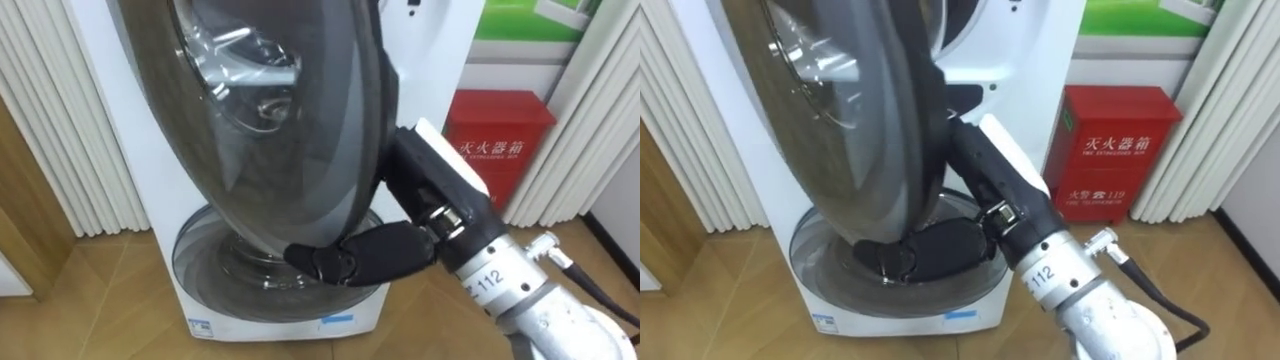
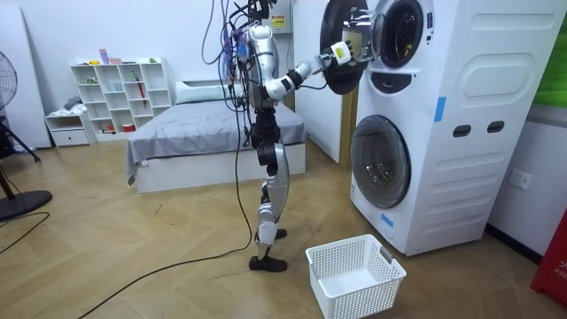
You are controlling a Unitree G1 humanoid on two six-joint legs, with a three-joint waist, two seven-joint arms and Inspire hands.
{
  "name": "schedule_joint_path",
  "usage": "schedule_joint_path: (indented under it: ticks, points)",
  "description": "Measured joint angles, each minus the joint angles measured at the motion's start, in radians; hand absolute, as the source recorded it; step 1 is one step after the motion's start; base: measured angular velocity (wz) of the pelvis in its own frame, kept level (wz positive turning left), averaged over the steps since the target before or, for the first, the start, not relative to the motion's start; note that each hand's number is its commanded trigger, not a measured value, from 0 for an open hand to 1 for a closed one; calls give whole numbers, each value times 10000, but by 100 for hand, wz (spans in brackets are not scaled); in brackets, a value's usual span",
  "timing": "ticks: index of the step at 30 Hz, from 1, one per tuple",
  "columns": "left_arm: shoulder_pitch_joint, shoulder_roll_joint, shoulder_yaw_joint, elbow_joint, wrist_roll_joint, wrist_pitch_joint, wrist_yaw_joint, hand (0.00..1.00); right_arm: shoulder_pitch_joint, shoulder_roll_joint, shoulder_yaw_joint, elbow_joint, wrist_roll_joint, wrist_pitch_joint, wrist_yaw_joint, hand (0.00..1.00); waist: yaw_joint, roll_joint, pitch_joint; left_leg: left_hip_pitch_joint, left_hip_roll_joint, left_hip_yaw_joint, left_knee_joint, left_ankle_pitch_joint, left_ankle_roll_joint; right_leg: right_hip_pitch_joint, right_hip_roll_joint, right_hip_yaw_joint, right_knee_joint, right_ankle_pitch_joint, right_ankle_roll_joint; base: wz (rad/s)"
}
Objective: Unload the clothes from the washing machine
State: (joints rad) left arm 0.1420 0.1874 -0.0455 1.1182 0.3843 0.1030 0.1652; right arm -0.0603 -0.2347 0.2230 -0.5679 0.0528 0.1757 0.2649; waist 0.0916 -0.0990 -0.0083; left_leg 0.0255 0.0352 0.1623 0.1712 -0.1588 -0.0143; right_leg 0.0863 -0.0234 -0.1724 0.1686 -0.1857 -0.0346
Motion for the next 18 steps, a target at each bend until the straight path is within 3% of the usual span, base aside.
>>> schedule_joint_path:
  ticks: [6, 14, 18]
  points:
    - [-24, 195, -406, 0, -2, -9, -13, 0, 0, 21, 215, -25, 14, -2, -51, 0, 2, -134, 7, -105, 65, -129, 169, 64, -73, 9, -32, -232, -19, -37, -71, 5]
    - [-91, 310, -405, 26, 6, 34, -14, 0, 2, 174, 548, -26, -61, -8, -112, 0, 39, -112, 20, -348, 71, -838, 168, 355, -249, 8, 29, -878, -123, -111, -246, 22]
    - [-117, 308, -401, 7, 11, 18, -14, 0, 2, 203, 835, -28, 177, -54, 3, 0, 496, -92, 24, -370, 181, -840, 171, 487, -379, 8, 134, -1066, -172, -167, -397, 13]
